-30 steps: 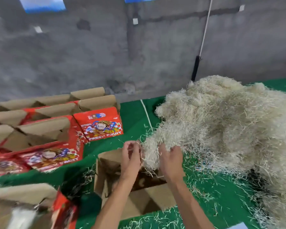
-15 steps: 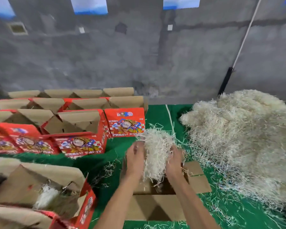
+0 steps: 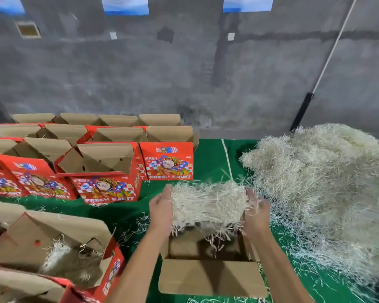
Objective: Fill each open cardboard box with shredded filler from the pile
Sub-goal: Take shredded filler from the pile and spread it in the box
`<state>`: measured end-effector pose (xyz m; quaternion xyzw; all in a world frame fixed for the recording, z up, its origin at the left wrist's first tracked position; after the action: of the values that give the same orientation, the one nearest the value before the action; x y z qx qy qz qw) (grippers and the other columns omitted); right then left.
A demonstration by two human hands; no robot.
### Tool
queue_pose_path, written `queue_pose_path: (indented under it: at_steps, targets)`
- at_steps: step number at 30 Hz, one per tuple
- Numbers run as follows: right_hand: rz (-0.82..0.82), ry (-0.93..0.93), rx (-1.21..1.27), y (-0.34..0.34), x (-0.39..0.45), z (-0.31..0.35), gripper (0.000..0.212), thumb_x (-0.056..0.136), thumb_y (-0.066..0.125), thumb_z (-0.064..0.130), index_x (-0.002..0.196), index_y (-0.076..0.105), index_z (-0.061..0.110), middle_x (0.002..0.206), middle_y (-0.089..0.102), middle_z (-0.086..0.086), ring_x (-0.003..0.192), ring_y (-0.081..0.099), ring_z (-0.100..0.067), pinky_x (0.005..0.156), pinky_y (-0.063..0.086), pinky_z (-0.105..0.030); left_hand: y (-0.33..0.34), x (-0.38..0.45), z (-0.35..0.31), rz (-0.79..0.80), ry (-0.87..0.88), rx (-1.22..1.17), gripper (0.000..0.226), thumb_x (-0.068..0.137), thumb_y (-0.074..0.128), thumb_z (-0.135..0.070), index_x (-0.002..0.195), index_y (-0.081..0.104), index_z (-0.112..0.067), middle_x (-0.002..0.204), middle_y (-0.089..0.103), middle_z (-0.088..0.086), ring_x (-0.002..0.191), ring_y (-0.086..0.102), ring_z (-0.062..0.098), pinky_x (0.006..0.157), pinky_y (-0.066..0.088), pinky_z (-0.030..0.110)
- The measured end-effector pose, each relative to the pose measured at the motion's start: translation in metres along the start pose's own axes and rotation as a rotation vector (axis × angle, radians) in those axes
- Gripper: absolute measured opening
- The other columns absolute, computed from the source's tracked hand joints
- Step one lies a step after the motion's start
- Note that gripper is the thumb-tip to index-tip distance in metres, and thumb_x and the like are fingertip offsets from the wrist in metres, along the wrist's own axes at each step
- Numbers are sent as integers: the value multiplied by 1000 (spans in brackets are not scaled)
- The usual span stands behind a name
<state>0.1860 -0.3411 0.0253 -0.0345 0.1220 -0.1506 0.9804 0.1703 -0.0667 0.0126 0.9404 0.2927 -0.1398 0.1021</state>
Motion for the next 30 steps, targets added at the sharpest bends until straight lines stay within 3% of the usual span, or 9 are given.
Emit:
queue_pose_path:
  at_steps: [2, 6, 10, 14, 16, 19, 23, 26, 30]
  targets:
    - [14, -30, -108, 8, -6, -3, 32, 95, 52, -3, 124, 46, 12, 84, 59, -7, 58, 52, -11, 46, 44, -25, 11, -9, -1, 29, 17, 6, 36, 96, 57, -44, 69, 45, -24, 55, 32, -6, 44, 27, 11, 61, 44, 27]
    - [136, -88, -56, 48, -21, -2, 44, 87, 53, -17, 123, 54, 7, 118, 57, -9, 97, 59, -23, 80, 53, -37, 35, -28, 11, 118, 42, 148, 26, 101, 51, -24, 75, 51, -23, 67, 53, -5, 51, 50, 4, 54, 48, 29]
    - [-51, 145, 84, -15, 8, -16, 41, 95, 39, -15, 131, 47, 3, 111, 57, -19, 81, 59, -24, 74, 59, -41, -22, 4, -13, -12, 59, 93, 43, 99, 51, -45, 67, 43, -18, 56, 35, -2, 47, 30, 11, 49, 37, 23]
    - [120, -115, -11, 44, -25, 12, 16, 94, 57, -5, 90, 59, 11, 77, 59, 5, 60, 54, -12, 41, 42, -16, 33, -42, 3, 268, 95, 244, 47, 92, 50, -59, 128, 54, -30, 77, 55, -15, 68, 52, 5, 76, 50, 34]
    - [138, -259, 34, 62, -39, 27, 22, 98, 59, 13, 78, 56, 22, 62, 59, 8, 57, 58, -10, 47, 46, -19, 49, -63, -1, 263, 218, 243, 41, 88, 50, -69, 121, 52, -45, 77, 54, -27, 75, 53, -8, 84, 46, 25]
    - [102, -307, 81, 60, -36, 30, 27, 102, 47, 18, 80, 61, 20, 62, 66, 9, 54, 63, -5, 50, 51, -21, 49, -86, -19, 129, 494, 217, 33, 86, 50, -75, 101, 55, -46, 64, 51, -36, 64, 52, -17, 64, 41, 5]
    - [97, -296, 11, 40, -21, 25, 32, 99, 46, -4, 83, 69, 12, 62, 59, 8, 36, 43, 0, 33, 33, -14, 23, -65, -37, 52, 519, 143, 54, 95, 54, -57, 55, 43, -22, 47, 30, -7, 42, 26, 15, 43, 20, 28]
    - [-153, -124, 59, -15, 6, 13, 19, 106, 41, 10, 111, 59, 9, 73, 55, 6, 49, 44, -6, 38, 35, -17, -32, -17, -46, -187, 317, -63, 51, 99, 57, -37, 59, 33, -15, 49, 30, -5, 40, 24, 9, 39, 21, 22]
    - [71, -202, 45, 40, -24, 15, 32, 98, 41, -7, 93, 50, 23, 83, 58, -2, 61, 55, -13, 44, 45, -22, 27, -43, -21, 130, 203, 74, 26, 101, 46, -45, 89, 53, -22, 78, 51, -4, 65, 41, 16, 60, 48, 30]
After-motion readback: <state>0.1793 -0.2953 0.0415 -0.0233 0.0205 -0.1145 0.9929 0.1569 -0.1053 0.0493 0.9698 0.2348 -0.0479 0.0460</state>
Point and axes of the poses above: each hand's wrist, its own x-axis towards the middle knuckle, its own y-axis out of the palm, z = x × y, the point moved 7 cm from there along x, towards the middle knuckle
